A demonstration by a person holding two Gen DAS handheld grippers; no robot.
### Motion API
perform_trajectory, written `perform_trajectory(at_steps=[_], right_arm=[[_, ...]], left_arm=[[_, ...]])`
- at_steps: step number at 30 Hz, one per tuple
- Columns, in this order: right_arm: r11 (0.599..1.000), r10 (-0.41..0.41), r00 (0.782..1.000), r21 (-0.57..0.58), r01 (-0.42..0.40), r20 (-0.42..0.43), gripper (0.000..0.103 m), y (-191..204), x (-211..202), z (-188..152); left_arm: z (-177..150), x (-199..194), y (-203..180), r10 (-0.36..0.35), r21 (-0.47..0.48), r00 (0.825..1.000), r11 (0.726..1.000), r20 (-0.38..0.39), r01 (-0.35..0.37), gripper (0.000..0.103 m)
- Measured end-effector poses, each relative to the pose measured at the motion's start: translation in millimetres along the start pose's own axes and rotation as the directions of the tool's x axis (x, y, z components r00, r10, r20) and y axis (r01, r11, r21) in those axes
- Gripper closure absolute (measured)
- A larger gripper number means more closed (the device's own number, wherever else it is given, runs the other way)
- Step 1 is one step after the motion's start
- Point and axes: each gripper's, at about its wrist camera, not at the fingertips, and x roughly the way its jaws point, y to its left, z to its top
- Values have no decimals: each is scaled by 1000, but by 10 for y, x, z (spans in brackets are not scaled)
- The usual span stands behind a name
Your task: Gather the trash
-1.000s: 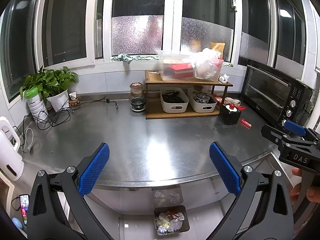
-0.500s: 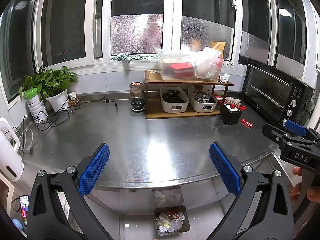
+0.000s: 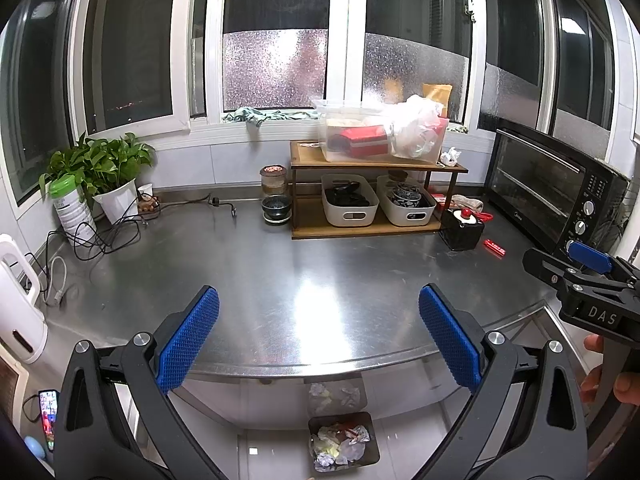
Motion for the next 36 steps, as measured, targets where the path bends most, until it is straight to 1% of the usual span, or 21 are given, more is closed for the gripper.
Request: perform_trajectory(at_steps=[10, 14, 17, 20, 25, 29, 36], right_arm=[[1000, 1, 1000, 5, -1, 8, 3, -5, -12, 2], [1000, -2, 1000, 5, 2, 5, 3, -7, -7, 1], [1000, 0, 1000, 11, 0, 5, 3, -15, -5, 3], [1000, -1, 1000, 9, 1, 7, 3, -20, -2, 7], [1000, 4, 1000, 6, -4, -4, 3, 1, 38, -4], [1000, 10, 1000, 0, -10, -4, 3, 18, 45, 4], [1000, 17, 1000, -7, -17, -4, 3, 46, 54, 23]], left_arm=[[8, 6, 6, 4, 0, 1000, 1000, -2, -4, 8], [15, 9, 21, -8, -31, 1000, 999, -10, 8, 8], [23, 33, 34, 18, -47, 1000, 999, -25, -19, 8], [29, 47, 35, 58, -35, 998, 998, -24, -59, 8], [32, 67, 94, 23, -78, 999, 997, -41, -26, 8], [17, 80, 126, 35, -84, 998, 996, -42, -39, 8], [28, 85, 127, 22, -88, 999, 996, -44, -26, 8]])
